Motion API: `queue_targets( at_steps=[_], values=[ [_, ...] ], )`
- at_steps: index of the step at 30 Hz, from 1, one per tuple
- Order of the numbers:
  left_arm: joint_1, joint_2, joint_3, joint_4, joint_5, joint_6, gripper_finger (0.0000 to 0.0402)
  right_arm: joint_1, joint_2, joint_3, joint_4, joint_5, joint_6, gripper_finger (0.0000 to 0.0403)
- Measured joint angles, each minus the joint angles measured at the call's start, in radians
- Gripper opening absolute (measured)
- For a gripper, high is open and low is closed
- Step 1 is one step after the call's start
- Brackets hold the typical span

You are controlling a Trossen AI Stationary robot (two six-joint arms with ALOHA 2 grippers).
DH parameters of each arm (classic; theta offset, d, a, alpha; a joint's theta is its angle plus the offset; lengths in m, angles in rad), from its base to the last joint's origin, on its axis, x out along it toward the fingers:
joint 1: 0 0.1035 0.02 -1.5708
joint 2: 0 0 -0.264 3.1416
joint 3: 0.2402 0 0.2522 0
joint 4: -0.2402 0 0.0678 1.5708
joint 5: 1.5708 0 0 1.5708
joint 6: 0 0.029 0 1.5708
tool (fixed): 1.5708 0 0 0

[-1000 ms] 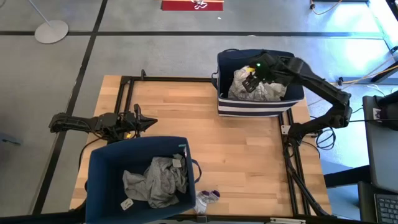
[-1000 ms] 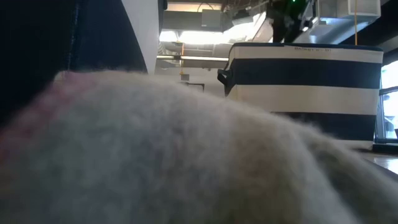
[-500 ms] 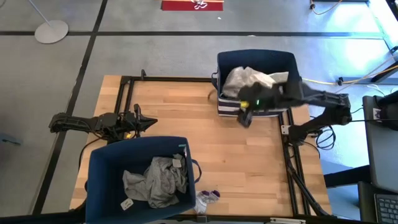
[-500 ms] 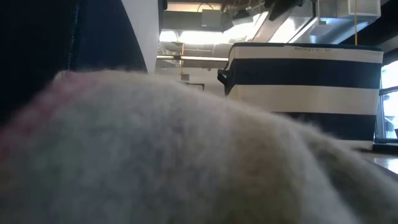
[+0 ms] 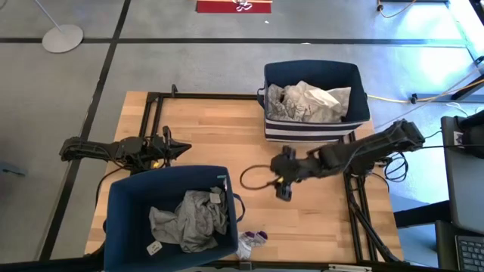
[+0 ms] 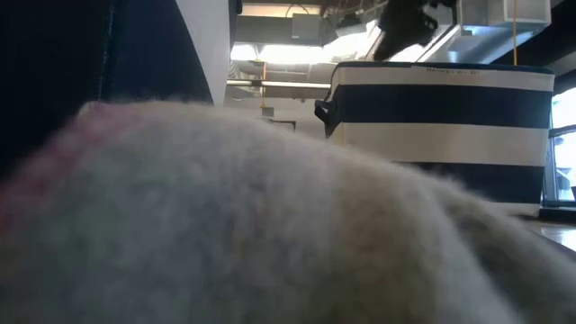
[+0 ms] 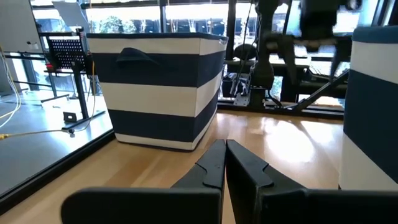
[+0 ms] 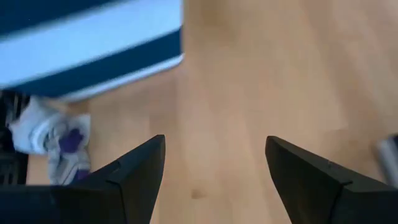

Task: Sort clothes
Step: Put the gray socks into the bottom left laundry bin

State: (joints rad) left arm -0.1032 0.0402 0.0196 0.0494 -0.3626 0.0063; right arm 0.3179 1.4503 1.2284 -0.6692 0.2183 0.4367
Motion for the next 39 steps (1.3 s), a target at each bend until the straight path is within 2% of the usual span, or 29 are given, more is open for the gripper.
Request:
queue_targets(
  at_steps=[4,8,14,21,28,33,36,39],
  values=[
    [0.000,-0.001,0.000,-0.004,0.000,-0.004,0.0003,0.024,0.070,-0.081,0.180,-0.044,-0.049,0.0278],
    [0.000,-0.001,0.000,-0.004,0.000,0.000,0.0003,0.050,0.165,-0.129,0.316,-0.130,-0.052,0.0278],
    [0.000,0.000,0.000,-0.011,0.000,-0.028,0.0003,0.096,0.312,-0.135,0.476,-0.218,-0.055,0.0278],
    [0.000,0.002,0.000,-0.011,0.000,-0.027,0.0003,0.147,0.426,-0.133,0.736,-0.253,-0.056,0.0278],
    [0.000,0.002,0.000,-0.008,0.000,-0.008,0.0003,0.209,0.542,-0.112,0.869,-0.193,-0.085,0.0278],
    [0.000,0.002,0.000,-0.012,0.000,-0.002,0.0003,0.228,0.635,-0.055,0.881,-0.231,-0.070,0.0274],
    [0.000,0.002,0.000,-0.014,0.000,-0.004,0.0003,0.233,0.672,-0.037,0.886,-0.244,-0.071,0.0254],
    [0.000,0.002,0.000,-0.015,0.000,-0.005,0.0003,0.232,0.691,-0.032,0.882,-0.237,-0.072,0.0215]
  ],
)
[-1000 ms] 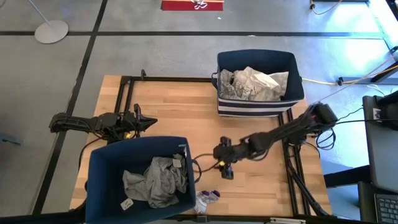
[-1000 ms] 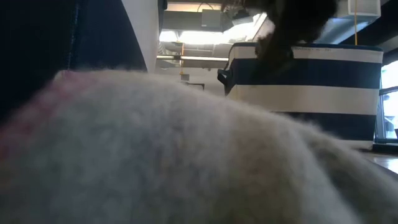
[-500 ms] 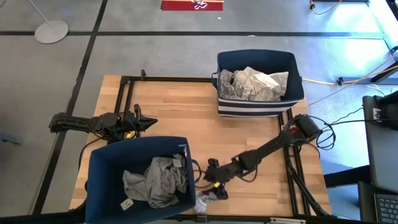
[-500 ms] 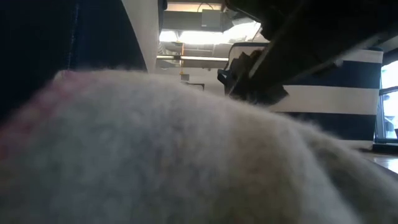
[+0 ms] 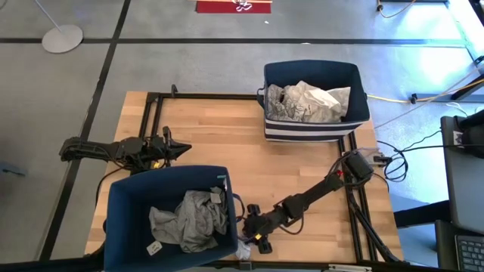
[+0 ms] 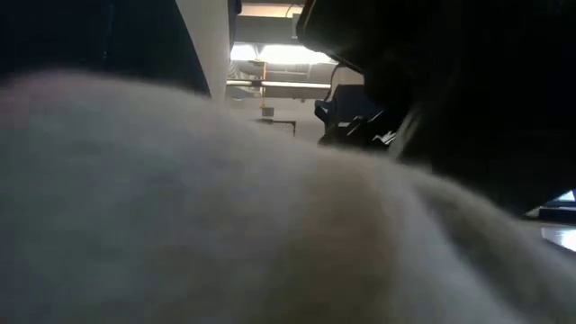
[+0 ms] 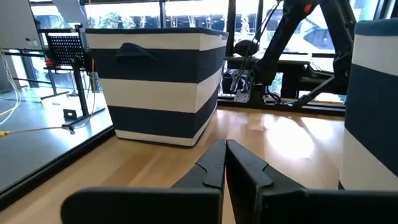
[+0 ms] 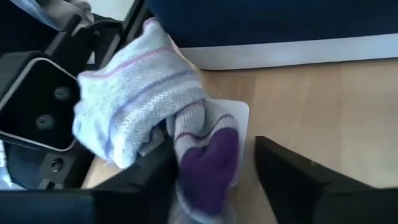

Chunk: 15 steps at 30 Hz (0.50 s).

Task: Sort clothes
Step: Put the gray socks into the bottom left laundry bin

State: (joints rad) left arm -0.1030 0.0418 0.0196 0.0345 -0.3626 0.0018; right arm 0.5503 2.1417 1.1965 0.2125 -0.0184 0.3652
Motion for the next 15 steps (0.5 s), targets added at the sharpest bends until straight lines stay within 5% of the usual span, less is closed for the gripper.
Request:
queue_targets(
  at_steps=[10,15],
  values=[
    [0.000,0.000,0.000,-0.003,0.000,0.025,0.0003,-0.003,0.001,-0.001,-0.043,0.041,-0.002,0.0018],
    [0.000,0.000,0.000,-0.003,0.000,0.048,0.0003,-0.006,-0.026,-0.003,-0.095,0.100,0.112,0.0031]
  ],
)
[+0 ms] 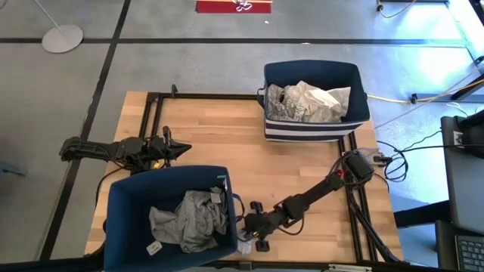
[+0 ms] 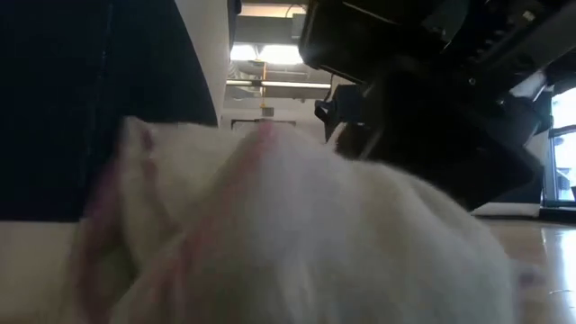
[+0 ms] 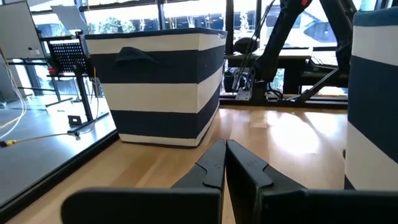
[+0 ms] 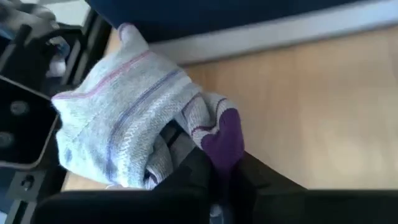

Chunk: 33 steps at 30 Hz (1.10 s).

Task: Sort clothes
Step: Put the gray socks into the bottom left laundry bin

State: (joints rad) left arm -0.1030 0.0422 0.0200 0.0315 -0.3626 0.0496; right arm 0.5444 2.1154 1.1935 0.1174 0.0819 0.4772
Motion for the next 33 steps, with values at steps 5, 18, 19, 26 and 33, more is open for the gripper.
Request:
queue_targets(
  at_steps=[5,18,19,26,33],
  values=[
    [0.000,0.000,0.000,0.000,0.000,0.005,0.0003,-0.008,-0.085,-0.007,-0.150,0.033,-0.007,0.0017],
    [0.000,0.000,0.000,0.001,0.000,-0.025,0.0003,-0.009,-0.441,-0.006,-0.697,0.298,0.223,0.0007],
    [0.000,0.000,0.000,0.001,0.000,-0.023,0.0003,-0.012,-0.469,-0.006,-0.710,0.324,0.226,0.0007],
    [0.000,0.000,0.000,0.001,0.000,-0.024,0.0003,-0.040,-0.650,0.050,-0.809,0.464,0.223,0.0012],
    [0.000,0.000,0.000,0.002,0.000,-0.023,0.0003,-0.093,-0.695,0.222,-0.776,0.590,0.038,0.0009]
  ],
)
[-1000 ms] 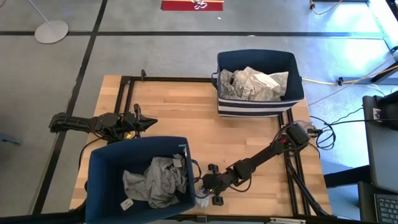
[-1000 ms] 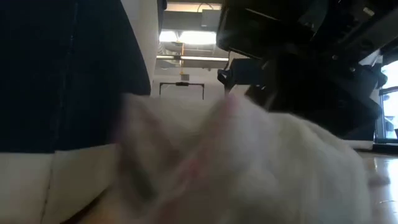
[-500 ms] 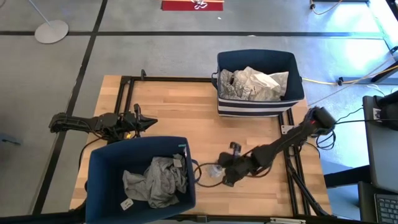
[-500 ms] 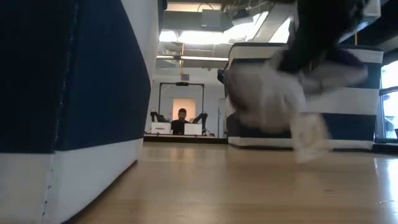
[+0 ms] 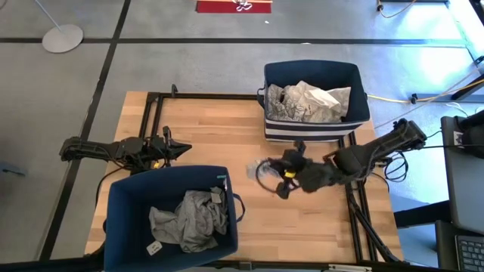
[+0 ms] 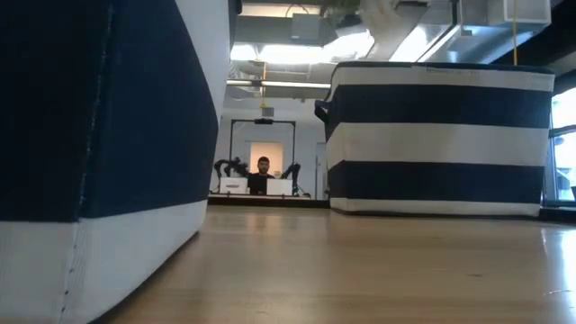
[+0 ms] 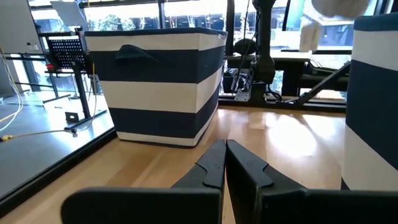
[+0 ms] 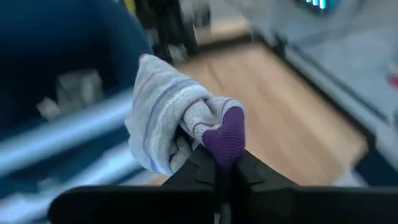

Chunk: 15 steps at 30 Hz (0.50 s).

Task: Sort clothes
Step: Put the gray socks into the bottom left laundry bin

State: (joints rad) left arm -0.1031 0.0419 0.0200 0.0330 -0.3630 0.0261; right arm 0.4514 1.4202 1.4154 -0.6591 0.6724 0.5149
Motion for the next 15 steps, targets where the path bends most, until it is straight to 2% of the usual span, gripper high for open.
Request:
queue_targets(
  at_steps=[3,6,11,15],
  values=[
    [0.000,0.000,0.000,0.000,0.000,0.000,0.0003,-0.040,0.011,0.029,0.186,-0.019,-0.155,0.0013],
    [0.000,0.000,0.000,0.000,0.000,0.000,0.0003,-0.083,0.039,0.028,0.398,-0.094,-0.295,0.0012],
    [0.000,0.000,0.000,0.000,0.000,0.000,0.0003,-0.145,0.128,0.028,0.702,-0.307,-0.438,0.0018],
    [0.000,0.000,0.000,0.000,0.000,0.000,0.0003,-0.173,0.235,0.028,0.913,-0.464,-0.491,0.0033]
  ],
)
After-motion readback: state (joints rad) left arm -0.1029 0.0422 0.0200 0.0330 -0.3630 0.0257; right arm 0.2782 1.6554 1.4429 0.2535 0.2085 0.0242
